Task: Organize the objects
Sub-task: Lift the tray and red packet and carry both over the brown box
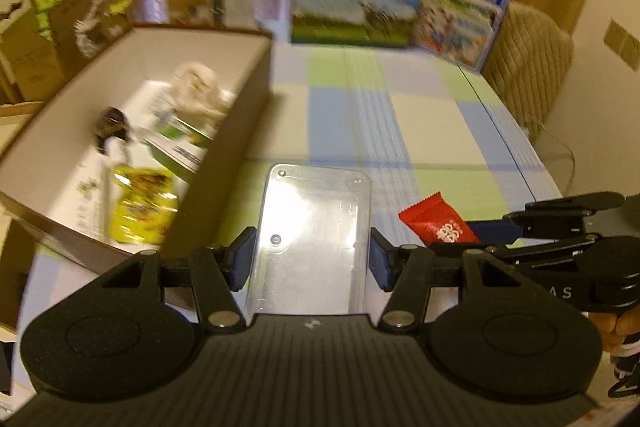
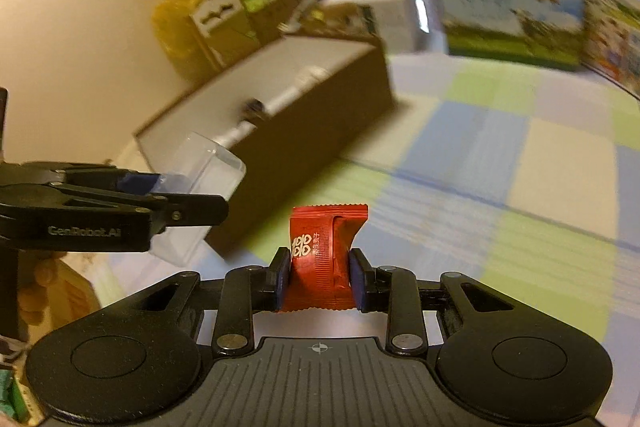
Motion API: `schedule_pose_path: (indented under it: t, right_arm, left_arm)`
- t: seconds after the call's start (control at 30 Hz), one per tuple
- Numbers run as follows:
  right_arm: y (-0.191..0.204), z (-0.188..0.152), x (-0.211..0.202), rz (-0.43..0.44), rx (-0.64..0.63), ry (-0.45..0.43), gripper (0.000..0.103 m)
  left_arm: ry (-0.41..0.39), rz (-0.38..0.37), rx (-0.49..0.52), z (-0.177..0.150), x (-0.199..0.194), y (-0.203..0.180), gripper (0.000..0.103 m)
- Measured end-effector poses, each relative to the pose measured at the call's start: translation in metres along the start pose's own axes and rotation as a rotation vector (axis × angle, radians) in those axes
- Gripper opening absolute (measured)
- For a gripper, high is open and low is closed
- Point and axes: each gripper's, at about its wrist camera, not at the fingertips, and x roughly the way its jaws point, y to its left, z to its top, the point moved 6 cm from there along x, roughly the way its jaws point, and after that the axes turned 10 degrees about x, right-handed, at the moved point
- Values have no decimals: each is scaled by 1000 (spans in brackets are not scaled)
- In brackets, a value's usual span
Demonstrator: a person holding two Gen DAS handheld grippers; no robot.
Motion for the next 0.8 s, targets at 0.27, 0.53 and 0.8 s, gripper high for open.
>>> schedule_pose_path:
  t: [0.27, 0.53, 0.8]
  right_arm:
    - [68, 47, 32, 105, -71, -42, 28]
    - [114, 75, 73, 106, -135, -45, 28]
    - [124, 86, 115, 39, -142, -4, 28]
  left_arm:
    - [-46, 111, -77, 11, -31, 73, 53]
    - [-71, 181, -120, 20, -36, 138, 53]
    - [-56, 179, -131, 23, -18, 174, 53]
